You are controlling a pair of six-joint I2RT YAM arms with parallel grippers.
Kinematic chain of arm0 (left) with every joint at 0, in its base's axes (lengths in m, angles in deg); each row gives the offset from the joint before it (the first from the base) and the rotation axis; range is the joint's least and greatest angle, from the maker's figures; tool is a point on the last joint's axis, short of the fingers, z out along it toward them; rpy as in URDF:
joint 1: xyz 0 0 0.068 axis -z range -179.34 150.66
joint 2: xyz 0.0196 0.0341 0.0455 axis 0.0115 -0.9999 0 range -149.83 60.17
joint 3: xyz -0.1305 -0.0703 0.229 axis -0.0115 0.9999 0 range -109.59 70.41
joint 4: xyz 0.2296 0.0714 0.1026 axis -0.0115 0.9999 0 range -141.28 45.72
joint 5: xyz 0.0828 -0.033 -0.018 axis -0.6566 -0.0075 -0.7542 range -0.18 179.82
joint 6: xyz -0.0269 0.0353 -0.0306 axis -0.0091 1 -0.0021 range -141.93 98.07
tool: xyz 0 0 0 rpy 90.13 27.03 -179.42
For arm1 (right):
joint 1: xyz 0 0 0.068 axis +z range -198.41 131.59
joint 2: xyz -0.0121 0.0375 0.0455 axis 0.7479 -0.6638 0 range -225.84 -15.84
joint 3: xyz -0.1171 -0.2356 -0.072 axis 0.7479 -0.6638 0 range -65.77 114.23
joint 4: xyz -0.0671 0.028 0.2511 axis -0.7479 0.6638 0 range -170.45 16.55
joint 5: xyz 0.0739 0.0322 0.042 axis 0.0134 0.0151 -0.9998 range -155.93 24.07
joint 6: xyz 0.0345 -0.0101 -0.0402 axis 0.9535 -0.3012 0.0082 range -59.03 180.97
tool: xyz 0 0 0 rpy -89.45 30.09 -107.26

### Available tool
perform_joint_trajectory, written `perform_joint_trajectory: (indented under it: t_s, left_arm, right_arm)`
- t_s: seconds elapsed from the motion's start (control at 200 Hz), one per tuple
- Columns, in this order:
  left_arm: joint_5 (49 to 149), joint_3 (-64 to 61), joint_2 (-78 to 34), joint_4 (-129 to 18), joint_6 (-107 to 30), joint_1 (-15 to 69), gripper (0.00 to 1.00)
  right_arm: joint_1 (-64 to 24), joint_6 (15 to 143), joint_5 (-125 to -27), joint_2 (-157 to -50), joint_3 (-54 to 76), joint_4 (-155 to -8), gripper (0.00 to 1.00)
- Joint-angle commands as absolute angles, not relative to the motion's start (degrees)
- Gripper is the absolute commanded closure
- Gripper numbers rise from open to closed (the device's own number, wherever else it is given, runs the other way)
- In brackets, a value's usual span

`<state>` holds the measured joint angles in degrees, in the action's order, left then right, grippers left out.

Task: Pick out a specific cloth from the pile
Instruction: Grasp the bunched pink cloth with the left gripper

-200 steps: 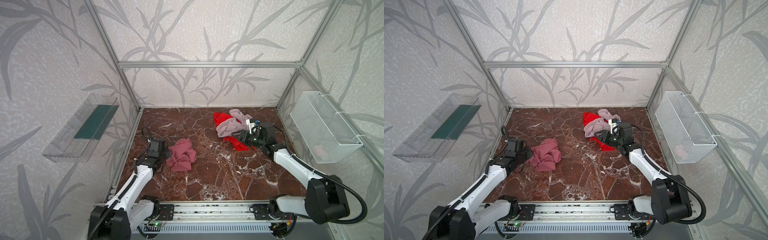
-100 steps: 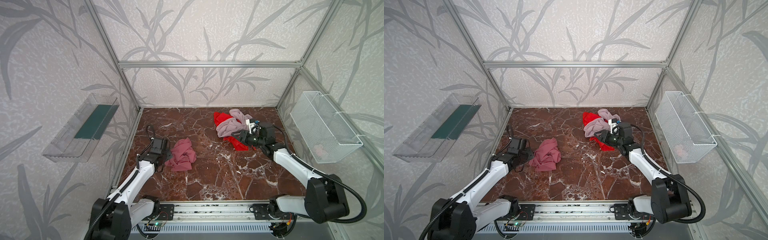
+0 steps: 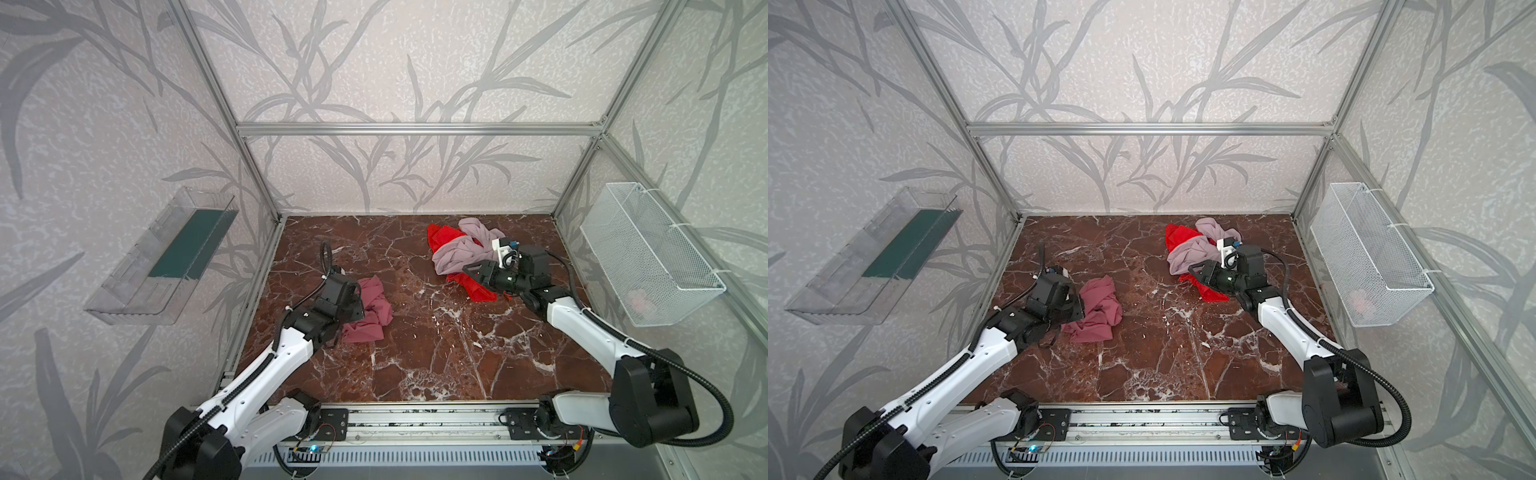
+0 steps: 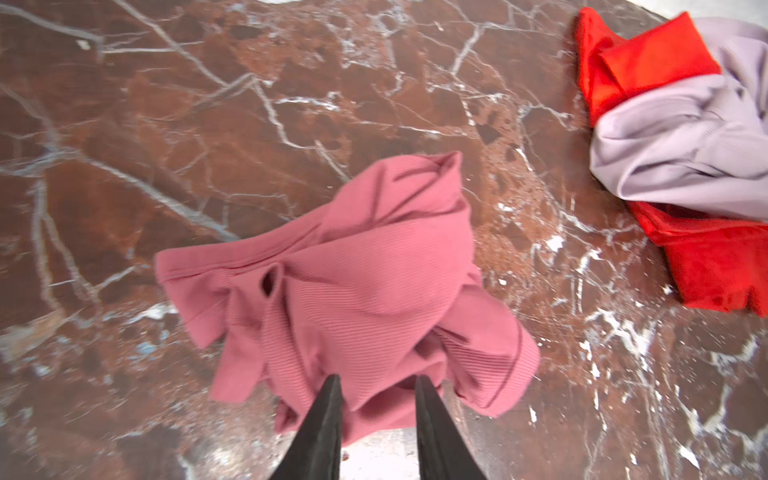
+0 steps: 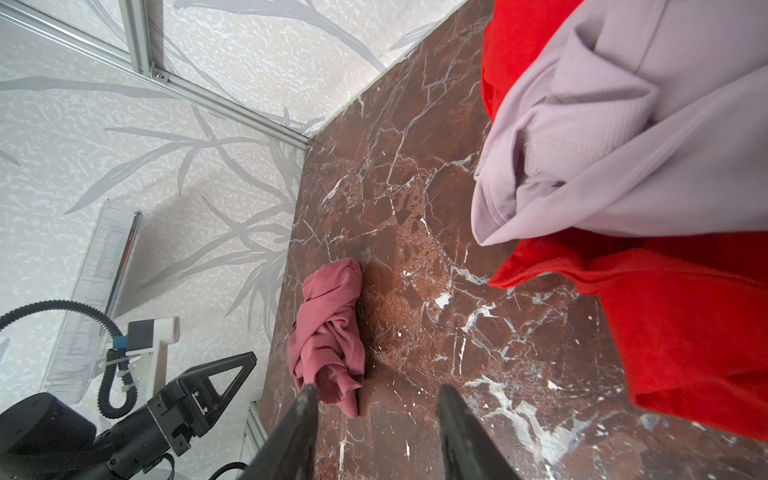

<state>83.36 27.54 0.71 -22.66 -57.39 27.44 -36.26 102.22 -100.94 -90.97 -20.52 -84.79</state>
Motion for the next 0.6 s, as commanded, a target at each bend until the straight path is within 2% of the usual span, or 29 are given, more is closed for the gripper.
perform_joint_trajectory:
  t_s: [0.0, 0.305, 0.485, 0.595]
  left_arm:
    - [84.5, 27.6, -1.3, -25.1, -56.7, 29.2, 0.74]
    - [90.7, 30.0, -10.1, -36.3, -61.5, 31.2, 0.8]
    - [88.1, 30.5, -15.5, -40.8, -63.2, 30.8, 0.82]
    - [87.7, 30.5, -18.5, -41.9, -64.6, 27.9, 0.84]
  right_arm:
    - [-35.2, 98.0, -97.4, -87.2, -18.4, -79.6, 0.53]
    - [-33.3, 91.7, -91.9, -81.9, -17.9, -72.2, 0.53]
    - [-33.2, 91.1, -92.2, -83.3, -17.1, -71.8, 0.53]
    - [-33.2, 91.5, -93.0, -84.8, -16.1, -72.2, 0.53]
